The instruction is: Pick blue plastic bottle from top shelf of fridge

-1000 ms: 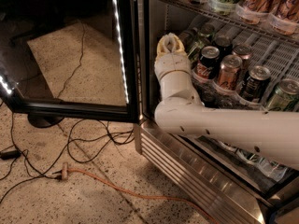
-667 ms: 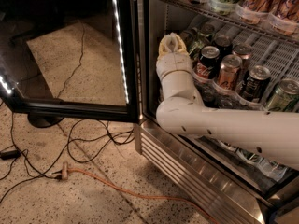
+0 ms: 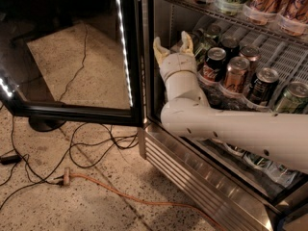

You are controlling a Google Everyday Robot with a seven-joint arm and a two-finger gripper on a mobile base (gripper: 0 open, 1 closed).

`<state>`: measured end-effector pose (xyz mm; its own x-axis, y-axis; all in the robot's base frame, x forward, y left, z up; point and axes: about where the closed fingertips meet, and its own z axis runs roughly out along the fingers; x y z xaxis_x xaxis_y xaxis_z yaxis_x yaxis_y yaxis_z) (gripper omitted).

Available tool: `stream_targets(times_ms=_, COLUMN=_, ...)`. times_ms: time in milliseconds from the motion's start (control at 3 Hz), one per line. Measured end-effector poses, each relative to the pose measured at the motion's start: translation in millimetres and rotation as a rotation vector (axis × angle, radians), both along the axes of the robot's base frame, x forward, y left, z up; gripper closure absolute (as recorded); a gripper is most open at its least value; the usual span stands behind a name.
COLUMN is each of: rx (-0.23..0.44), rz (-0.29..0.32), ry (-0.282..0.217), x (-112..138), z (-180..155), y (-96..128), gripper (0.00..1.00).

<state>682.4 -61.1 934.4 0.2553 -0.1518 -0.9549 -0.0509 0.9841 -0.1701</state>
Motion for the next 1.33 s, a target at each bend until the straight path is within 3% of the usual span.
stream_targets(times_ms=333, rx=-0.004, rz=0.000, ry=0.019, x=-9, z=22, y=-22, gripper=0.00)
stream_targets(times_ms=667, rx=-0.019, rz=0.005, ry=0.086, x=-40, z=48, y=-53, gripper=0.00)
stream_targets(times_ms=1000, rx=-0.039, rz=0.018, ry=0.127, x=-87, z=76, y=-89, gripper=0.00)
stream_targets(times_ms=1333, rx=-0.017, rz=0.080, ry=0.177, x=-92, z=69, y=-74, gripper=0.00)
